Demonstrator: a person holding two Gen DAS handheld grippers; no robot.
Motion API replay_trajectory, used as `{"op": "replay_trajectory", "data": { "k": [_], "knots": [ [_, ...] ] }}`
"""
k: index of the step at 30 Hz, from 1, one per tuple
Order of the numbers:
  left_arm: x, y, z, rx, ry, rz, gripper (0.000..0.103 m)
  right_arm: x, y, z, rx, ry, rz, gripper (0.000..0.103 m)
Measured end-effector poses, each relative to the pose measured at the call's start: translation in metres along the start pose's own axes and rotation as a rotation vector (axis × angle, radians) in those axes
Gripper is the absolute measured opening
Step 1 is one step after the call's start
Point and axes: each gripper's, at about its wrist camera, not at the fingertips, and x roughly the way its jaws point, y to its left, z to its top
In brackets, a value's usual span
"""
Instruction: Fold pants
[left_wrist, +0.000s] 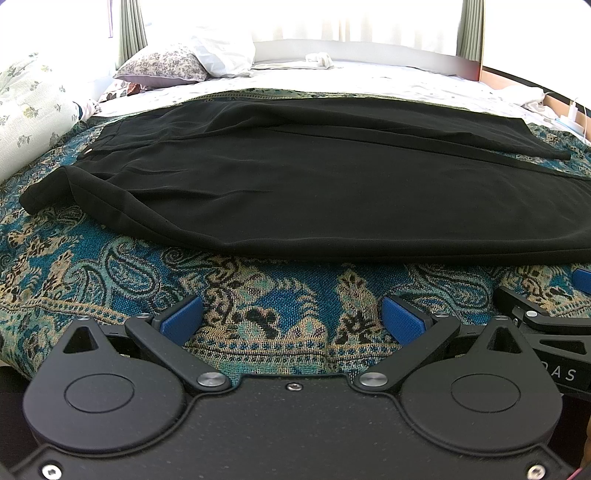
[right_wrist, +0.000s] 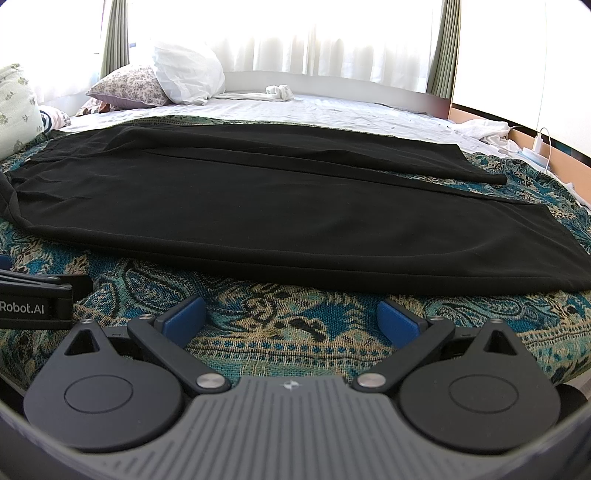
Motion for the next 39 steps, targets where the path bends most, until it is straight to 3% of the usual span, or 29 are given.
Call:
{"op": "replay_trajectory", "data": {
  "k": [6, 15, 20, 25, 28, 33, 36, 39],
  "knots": [
    [0.005, -0.002, -0.001, -0.006, 0.005, 0.023, 0.103, -0.001, -0.001, 0.0, 0.004, -0.004, 0.0, 0.103],
    [0.003, 0.005, -0.001, -0.01, -0.005, -0.001, 0.103, -0.006, -0.002, -0.005, 0.01, -0.022, 0.0, 0.103],
    [0.003, 0.011, 0.008, -0.028, 0.03, -0.023, 0.102, -0.006, -0.002, 0.001, 0.014, 0.006, 0.002, 0.103],
    [-0.003, 0.042, 0.028, -0.065, 0.026, -0.099, 0.074, -0.01, -0.015, 0.013, 0.075, 0.022, 0.043, 0.103],
    [-0.006, 0.081, 0.052, -0.141, 0.0, -0.123, 0.073, -0.017, -0.026, 0.021, 0.09, -0.013, 0.02, 0.103],
    [0.006, 0.149, 0.098, -0.264, -0.061, -0.055, 0.07, -0.02, -0.047, 0.044, 0.072, -0.054, -0.052, 0.103],
    [0.022, 0.165, 0.123, -0.235, -0.105, 0.002, 0.065, -0.009, -0.06, 0.058, 0.069, -0.053, -0.097, 0.103],
    [0.046, 0.171, 0.136, -0.199, -0.101, 0.108, 0.054, 0.003, -0.072, 0.066, 0.079, -0.042, -0.133, 0.103]
  ]
}}
